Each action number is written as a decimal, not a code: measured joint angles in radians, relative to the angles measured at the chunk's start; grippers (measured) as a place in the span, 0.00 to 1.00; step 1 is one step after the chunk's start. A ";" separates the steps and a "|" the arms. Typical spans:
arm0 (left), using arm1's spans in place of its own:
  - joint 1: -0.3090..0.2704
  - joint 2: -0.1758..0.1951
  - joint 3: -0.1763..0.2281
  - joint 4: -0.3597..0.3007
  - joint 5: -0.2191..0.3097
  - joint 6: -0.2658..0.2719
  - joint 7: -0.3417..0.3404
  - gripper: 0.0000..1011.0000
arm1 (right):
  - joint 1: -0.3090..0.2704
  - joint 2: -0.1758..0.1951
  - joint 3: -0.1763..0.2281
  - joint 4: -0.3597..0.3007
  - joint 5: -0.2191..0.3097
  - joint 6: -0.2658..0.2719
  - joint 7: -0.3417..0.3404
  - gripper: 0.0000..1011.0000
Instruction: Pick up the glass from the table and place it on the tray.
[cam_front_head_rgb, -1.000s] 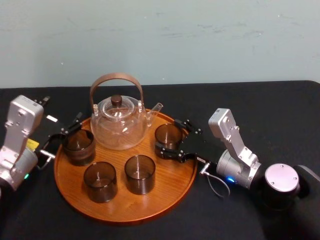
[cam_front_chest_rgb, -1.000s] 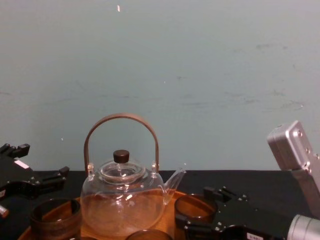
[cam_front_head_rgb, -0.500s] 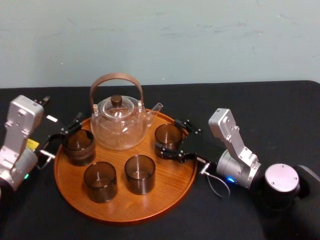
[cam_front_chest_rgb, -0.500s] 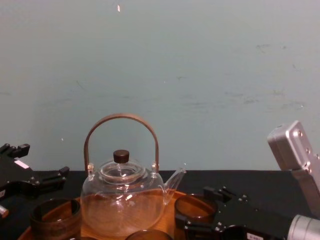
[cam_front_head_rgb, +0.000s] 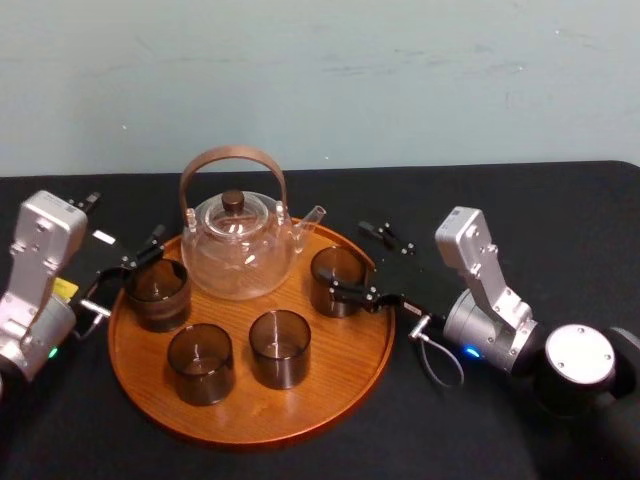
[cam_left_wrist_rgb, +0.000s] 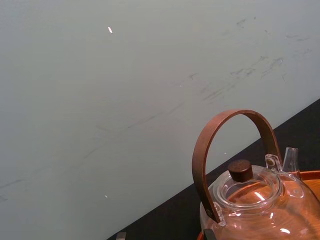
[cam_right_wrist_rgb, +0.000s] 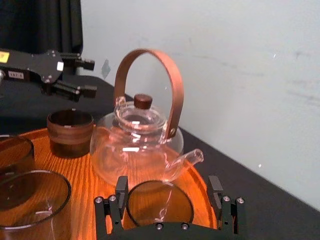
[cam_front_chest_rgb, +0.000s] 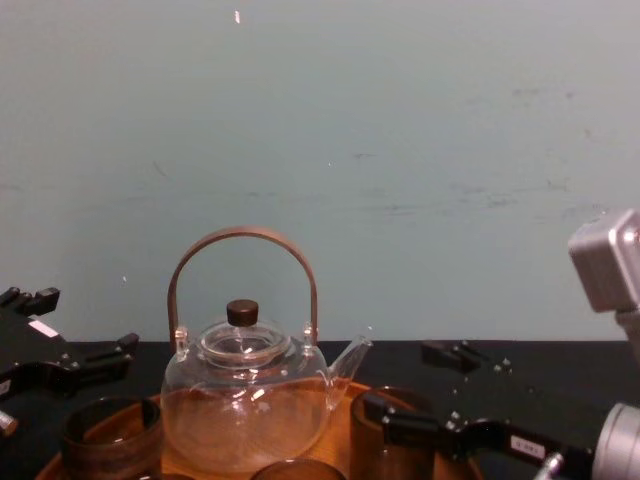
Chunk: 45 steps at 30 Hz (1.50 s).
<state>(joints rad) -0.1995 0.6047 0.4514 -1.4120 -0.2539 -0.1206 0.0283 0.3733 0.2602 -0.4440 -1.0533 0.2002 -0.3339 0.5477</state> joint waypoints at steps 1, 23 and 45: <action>0.000 0.000 0.000 0.000 0.000 0.000 0.000 0.99 | -0.003 0.002 0.001 -0.007 -0.001 -0.001 -0.003 0.99; 0.000 0.000 0.000 0.000 0.000 0.000 0.000 0.99 | -0.108 0.066 0.060 -0.236 -0.034 -0.034 -0.084 0.99; 0.000 0.000 0.000 0.000 0.000 0.000 0.000 0.99 | -0.320 0.097 0.235 -0.338 -0.106 -0.035 -0.272 0.99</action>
<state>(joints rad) -0.1995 0.6047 0.4514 -1.4120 -0.2539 -0.1205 0.0282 0.0535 0.3570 -0.2090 -1.3910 0.0942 -0.3688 0.2757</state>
